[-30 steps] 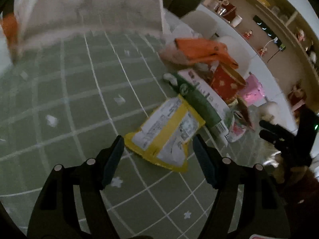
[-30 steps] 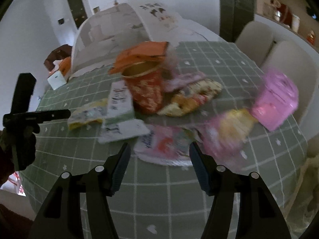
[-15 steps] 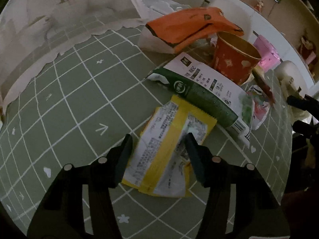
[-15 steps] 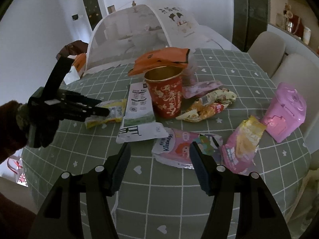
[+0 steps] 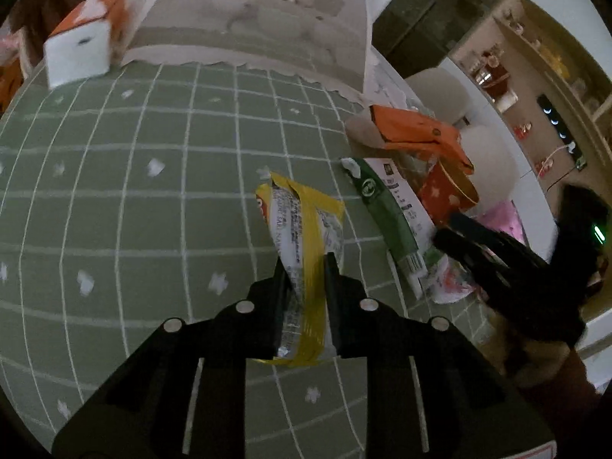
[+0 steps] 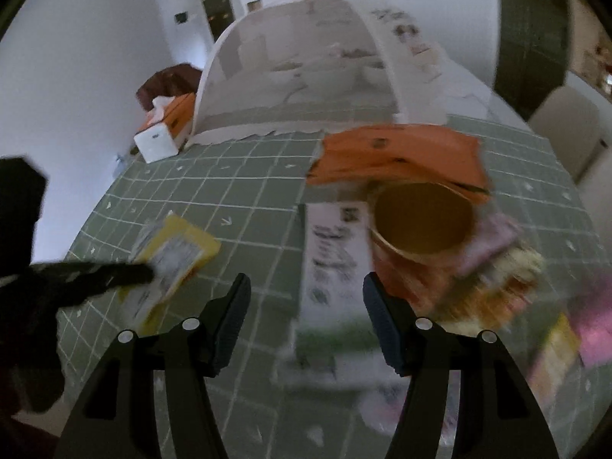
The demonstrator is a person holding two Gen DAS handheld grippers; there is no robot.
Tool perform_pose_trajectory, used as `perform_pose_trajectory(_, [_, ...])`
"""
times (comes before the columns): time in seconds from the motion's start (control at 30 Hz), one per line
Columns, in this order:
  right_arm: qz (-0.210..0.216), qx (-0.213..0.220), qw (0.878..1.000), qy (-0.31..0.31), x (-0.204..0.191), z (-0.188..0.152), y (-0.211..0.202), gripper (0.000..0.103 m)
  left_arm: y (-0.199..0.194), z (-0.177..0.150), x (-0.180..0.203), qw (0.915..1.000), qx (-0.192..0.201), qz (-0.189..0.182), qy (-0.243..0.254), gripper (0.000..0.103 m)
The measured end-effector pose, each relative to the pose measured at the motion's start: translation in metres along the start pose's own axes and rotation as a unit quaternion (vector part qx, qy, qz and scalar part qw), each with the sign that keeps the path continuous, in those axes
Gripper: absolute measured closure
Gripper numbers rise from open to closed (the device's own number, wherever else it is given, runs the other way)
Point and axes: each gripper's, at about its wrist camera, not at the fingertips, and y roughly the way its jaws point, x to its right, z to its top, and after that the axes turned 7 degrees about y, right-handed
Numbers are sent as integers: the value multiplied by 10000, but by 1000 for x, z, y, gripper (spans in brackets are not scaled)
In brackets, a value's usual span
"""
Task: Collect trash
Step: 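Grasp the green-white milk carton with the right tool while the left tool holds the snack bag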
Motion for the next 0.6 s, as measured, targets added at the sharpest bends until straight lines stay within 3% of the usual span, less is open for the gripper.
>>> perform_pose_trajectory(0.2, [-480,-170,9979,396,15,19,34,45,-24,-9,-10,9998,68,77,-196,84])
perform_pose_trajectory(0.3, [-185,-494,9965,645,23,23,48,45,-29,-12,-16,9994,105,35,-340,84])
perform_pose_trajectory(0.47, [-226,-682,9968,353,15,31,65,46,-22,-18,-17,9994,13,58,-344,84])
perform_pose_trajectory(0.53, [-394,-695,9965,264,12,30,67,54,-18,-21,-16,9993,-41,50,-363,84])
perform_pose_trajectory(0.6, [-274,-533,9978,287,14,27,55,55,-19,-23,-13,9994,-23,35,-347,84])
